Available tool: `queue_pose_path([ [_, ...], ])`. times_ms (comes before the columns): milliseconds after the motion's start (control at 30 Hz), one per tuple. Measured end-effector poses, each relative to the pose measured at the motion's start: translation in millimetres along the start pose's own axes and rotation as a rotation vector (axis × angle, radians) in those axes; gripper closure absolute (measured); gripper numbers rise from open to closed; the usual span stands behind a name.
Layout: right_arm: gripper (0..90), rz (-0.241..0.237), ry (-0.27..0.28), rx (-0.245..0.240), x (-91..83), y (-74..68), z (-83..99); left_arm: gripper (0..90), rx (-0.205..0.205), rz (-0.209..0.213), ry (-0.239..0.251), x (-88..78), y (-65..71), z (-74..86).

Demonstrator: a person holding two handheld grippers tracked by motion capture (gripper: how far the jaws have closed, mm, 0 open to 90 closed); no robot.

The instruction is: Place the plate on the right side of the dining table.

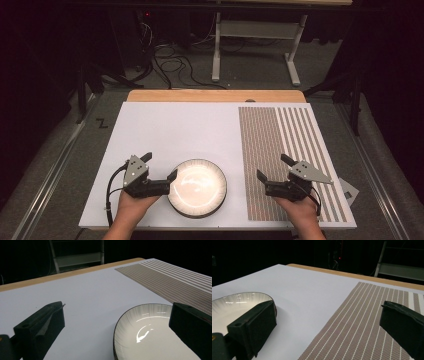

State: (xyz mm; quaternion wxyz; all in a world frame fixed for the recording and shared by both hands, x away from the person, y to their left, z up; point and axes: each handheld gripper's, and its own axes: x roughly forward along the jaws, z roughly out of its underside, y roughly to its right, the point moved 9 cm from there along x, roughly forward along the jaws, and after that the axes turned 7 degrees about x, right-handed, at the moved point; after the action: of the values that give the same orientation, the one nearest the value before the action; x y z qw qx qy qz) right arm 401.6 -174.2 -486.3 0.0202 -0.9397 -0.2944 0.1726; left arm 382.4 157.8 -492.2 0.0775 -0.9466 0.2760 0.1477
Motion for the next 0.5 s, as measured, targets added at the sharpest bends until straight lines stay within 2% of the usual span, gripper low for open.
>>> queue_pose_path([
  [200, 1.9, -0.003, -0.027, -0.019, 2.4, -7.2, 1.3, 1.0, -0.002, -0.002, 0.000, -1.2, -1.1, 0.2],
  [500, 2.4, -0.052, -0.075, -0.050, 14.1, -27.6, 2.0, 1.9, -0.013, -0.008, -0.001, -5.2, -4.4, 1.5],
])
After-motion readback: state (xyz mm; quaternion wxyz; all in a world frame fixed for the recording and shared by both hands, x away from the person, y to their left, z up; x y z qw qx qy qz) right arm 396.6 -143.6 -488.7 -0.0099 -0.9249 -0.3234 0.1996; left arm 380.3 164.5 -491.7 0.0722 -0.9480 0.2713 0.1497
